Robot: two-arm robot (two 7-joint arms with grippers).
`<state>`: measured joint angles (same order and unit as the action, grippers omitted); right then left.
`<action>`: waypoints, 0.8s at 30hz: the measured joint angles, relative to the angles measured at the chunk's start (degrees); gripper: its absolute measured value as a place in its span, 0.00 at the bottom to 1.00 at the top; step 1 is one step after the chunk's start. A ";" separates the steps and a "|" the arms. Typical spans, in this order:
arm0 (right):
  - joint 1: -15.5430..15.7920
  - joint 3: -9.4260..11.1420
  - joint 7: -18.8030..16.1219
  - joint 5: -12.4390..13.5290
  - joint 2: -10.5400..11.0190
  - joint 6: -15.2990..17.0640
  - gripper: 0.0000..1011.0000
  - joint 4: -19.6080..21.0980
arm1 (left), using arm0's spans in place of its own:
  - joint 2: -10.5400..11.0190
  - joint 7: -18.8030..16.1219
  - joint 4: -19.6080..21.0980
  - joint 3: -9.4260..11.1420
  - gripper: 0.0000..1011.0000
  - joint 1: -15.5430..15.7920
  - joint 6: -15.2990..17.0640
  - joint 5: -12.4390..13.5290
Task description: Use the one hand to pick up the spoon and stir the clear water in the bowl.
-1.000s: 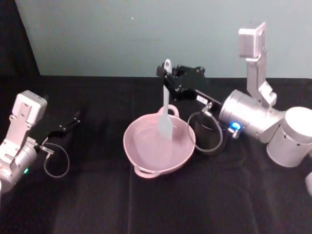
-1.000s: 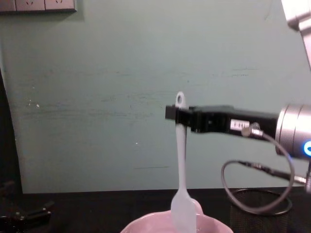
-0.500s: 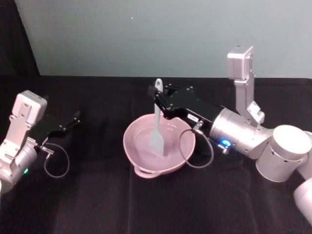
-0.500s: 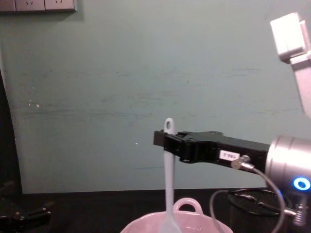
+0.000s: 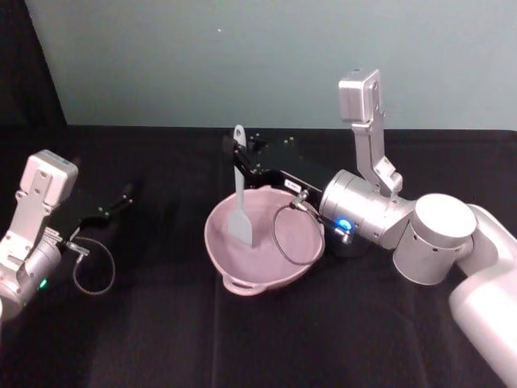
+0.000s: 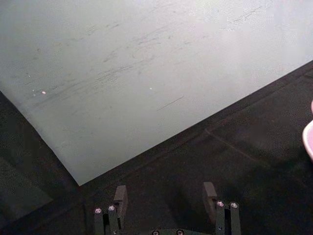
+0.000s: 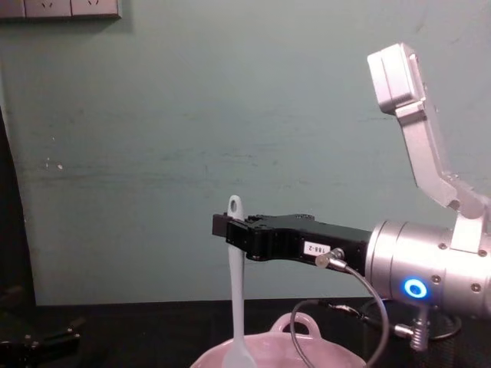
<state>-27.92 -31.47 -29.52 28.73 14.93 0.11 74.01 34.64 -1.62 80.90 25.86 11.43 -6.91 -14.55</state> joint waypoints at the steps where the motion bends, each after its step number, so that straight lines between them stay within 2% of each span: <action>1: -0.21 0.08 0.03 -0.08 -0.17 -0.05 0.11 -0.36 | 0.00 0.00 0.00 0.00 1.00 0.00 0.00 0.00; 11: -1.34 2.25 0.71 -0.55 -0.60 -0.88 0.11 -2.93 | 0.00 0.00 0.00 0.00 1.00 0.00 0.00 0.00; 18: 0.38 4.16 1.57 -0.70 1.24 -0.89 0.11 -1.32 | 0.00 0.00 0.00 0.00 1.00 0.00 0.00 0.00; 24: 3.26 5.52 1.89 -0.67 3.74 0.02 0.11 2.73 | 0.00 0.00 0.00 0.00 1.00 0.00 0.00 0.00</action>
<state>-24.65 -25.95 -27.63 28.06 18.67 0.13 76.74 34.65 -1.62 80.90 25.86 11.43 -6.91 -14.55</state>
